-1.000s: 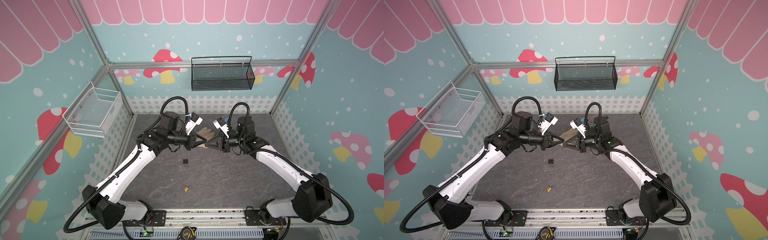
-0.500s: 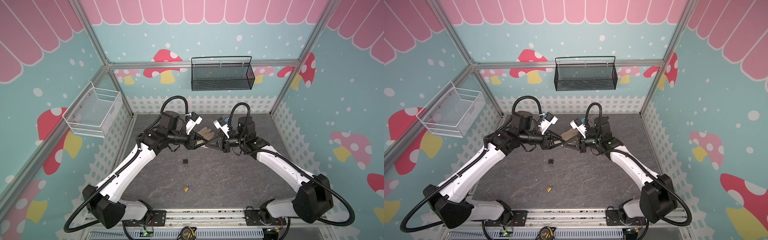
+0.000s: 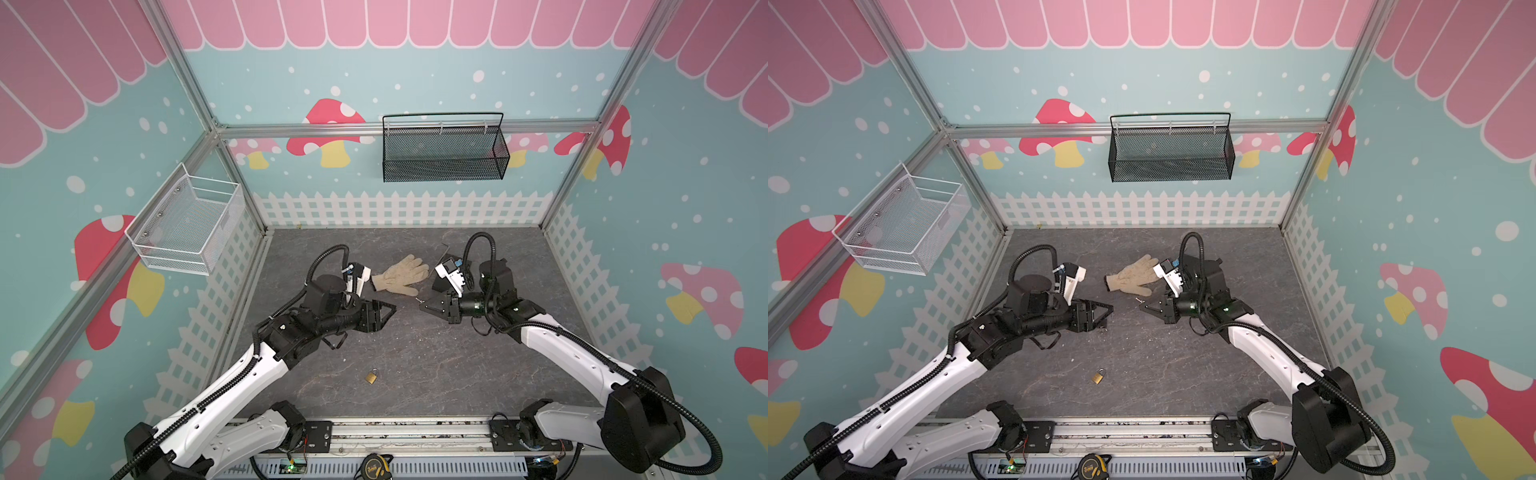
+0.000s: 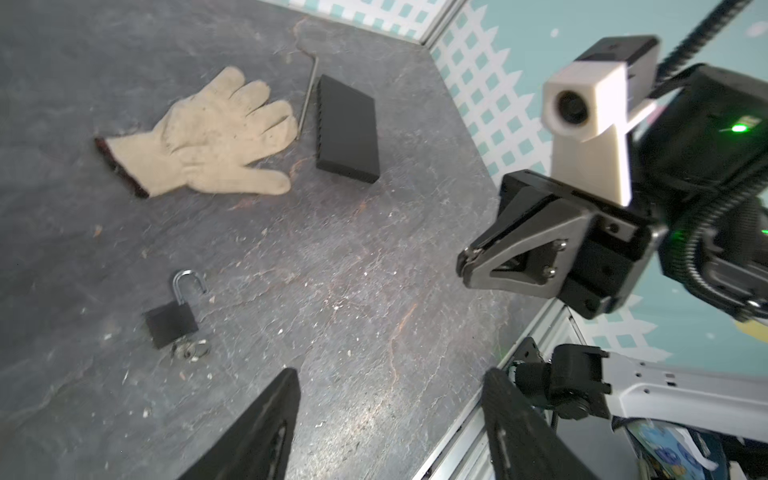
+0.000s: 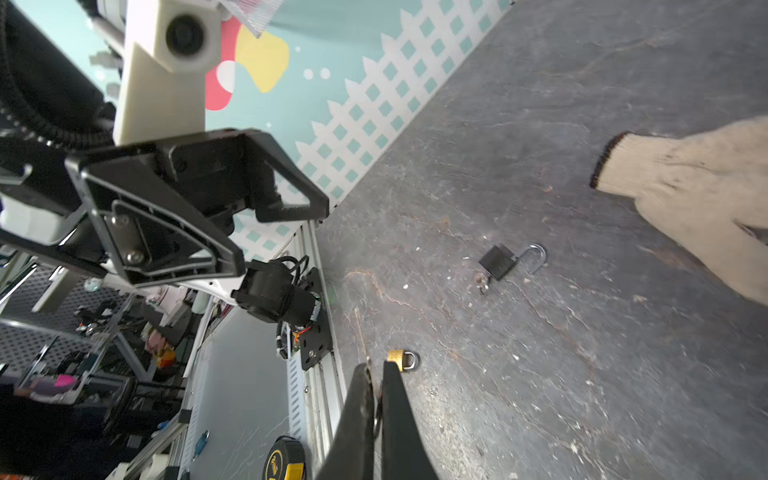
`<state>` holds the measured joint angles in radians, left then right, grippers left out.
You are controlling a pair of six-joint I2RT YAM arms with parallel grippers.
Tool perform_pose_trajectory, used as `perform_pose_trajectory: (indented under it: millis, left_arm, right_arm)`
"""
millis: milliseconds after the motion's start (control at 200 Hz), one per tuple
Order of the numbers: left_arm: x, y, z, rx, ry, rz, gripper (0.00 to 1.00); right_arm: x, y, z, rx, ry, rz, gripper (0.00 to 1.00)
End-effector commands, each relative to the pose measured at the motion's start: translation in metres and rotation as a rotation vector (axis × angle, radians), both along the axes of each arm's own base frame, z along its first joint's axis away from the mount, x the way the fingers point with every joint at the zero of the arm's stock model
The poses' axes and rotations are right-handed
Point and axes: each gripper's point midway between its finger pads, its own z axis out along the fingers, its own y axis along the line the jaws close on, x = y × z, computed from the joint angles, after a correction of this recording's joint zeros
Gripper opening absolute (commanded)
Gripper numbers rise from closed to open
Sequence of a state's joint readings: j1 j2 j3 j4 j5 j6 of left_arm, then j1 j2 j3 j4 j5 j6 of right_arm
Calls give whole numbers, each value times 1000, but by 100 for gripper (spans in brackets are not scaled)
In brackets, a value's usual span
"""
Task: Unlock with the key
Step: 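Lower the left gripper toward the brass padlock while the right gripper holds the key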
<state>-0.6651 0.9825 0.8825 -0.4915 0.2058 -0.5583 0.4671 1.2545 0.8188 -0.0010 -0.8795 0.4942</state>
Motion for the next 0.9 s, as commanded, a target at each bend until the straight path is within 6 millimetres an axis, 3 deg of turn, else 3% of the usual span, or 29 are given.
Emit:
perform_pose_trajectory:
  millis: [0,215,285,375,505,755,895]
  left_arm:
    - [-1,16,-46,74,108,161,70]
    - [-24,28,-118,196,257,248,70]
    - [-30,27,-133,206,283,245,70]
    - [-40,12,-148,253,276,174,70]
    - [-46,11,-177,350,329,161,71]
    - [-46,8,-200,403,350,134,70]
    - [-51,-4,-204,378,378,97,70]
  right_arm:
    - [-3,0,-14,-58,16,-65,0]
    - [-7,-7,-39,-127,-2,-187,0]
    - [-9,-11,-44,-114,15,-216,0]
    - [-16,-7,-48,-100,30,-190,0]
    - [-8,-16,-60,-181,18,-240,0]
    - [-6,-15,-65,-213,-16,-218,0]
    - [-7,-13,-68,-217,-7,-199,0]
